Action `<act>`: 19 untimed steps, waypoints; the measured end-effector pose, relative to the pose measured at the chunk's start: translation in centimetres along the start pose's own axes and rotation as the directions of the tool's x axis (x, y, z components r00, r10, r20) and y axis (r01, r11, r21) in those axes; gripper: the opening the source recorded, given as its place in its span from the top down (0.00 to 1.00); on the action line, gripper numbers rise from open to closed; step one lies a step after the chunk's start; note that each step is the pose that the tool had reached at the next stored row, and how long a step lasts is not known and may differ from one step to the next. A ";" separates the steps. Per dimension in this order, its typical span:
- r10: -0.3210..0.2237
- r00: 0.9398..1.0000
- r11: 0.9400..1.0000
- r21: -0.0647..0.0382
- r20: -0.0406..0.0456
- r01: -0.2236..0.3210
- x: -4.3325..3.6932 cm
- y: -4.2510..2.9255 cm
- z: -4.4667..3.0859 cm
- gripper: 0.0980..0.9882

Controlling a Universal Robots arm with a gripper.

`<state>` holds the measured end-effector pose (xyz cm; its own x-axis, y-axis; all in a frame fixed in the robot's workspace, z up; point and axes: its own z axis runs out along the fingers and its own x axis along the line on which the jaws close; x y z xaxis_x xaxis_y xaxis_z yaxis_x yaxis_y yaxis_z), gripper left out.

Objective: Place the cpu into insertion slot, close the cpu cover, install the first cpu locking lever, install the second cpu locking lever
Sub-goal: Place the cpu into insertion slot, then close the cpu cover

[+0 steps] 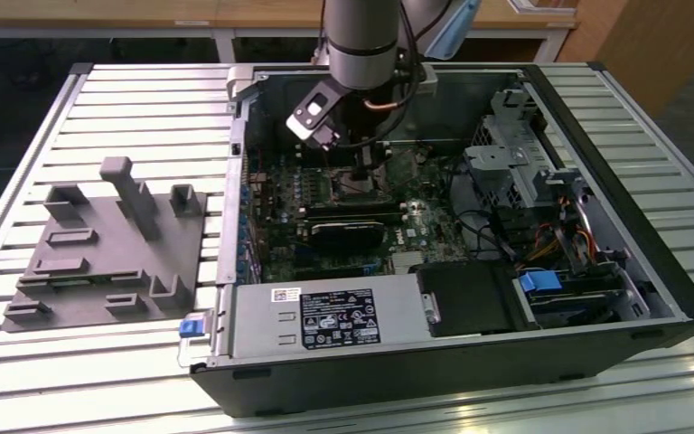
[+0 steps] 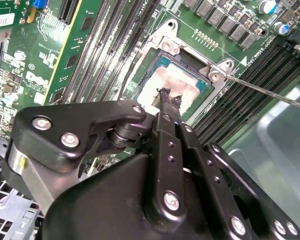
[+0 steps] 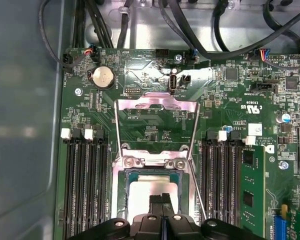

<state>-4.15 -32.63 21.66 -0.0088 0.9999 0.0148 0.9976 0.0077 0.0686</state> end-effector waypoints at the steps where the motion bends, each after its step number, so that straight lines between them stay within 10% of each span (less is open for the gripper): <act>1: 0.000 1.000 1.000 0.001 0.000 0.000 0.00 0.01 -0.07 0.99; 12: 0.000 1.000 1.000 0.006 0.000 0.000 0.02 0.08 -1.06 0.99; 19: 0.000 1.000 1.000 0.015 -0.001 0.000 0.05 0.26 -3.05 0.99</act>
<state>-4.10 -32.63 24.72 -0.0086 0.9998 0.0156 0.9985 0.0078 0.0539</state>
